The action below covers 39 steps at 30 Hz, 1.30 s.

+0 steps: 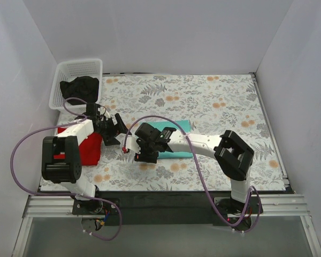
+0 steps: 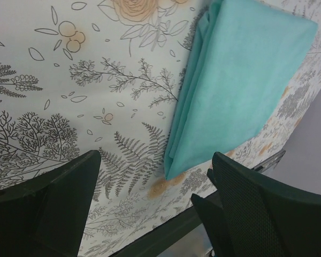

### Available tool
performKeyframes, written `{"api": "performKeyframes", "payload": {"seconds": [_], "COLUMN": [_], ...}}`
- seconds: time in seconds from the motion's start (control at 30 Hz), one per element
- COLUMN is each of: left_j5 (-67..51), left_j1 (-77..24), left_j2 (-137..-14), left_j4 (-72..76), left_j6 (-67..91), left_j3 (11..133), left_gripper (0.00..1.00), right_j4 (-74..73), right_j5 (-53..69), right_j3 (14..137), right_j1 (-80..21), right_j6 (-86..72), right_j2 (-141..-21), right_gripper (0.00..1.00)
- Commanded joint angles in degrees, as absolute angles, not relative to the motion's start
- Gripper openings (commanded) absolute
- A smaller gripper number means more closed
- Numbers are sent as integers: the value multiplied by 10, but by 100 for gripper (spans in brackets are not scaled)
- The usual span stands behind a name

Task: Fold and stack the t-shirts
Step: Neatly place the folded tshirt to the corner

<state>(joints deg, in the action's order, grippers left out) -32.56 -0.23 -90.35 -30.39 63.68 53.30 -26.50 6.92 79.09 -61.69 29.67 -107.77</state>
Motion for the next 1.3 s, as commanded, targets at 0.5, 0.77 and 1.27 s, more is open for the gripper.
{"api": "performKeyframes", "payload": {"seconds": [0.5, 0.77, 1.27], "left_j5": [-339, -339, -464], "left_j1": [-2, -3, -6], "left_j2": [-911, -930, -994], "left_j4": [-275, -276, -164], "left_j6": [661, 665, 764], "left_j3": [514, 515, 476], "left_gripper": [83, 83, 87], "right_j4": [-217, -217, -218], "right_j5": [11, 18, 82], "right_j3": [852, 863, 835], "right_j1": [-654, -655, -604], "right_j6": [275, 277, 312], "right_j2": [-1152, -1194, -1104], "right_gripper": [49, 43, 1]}}
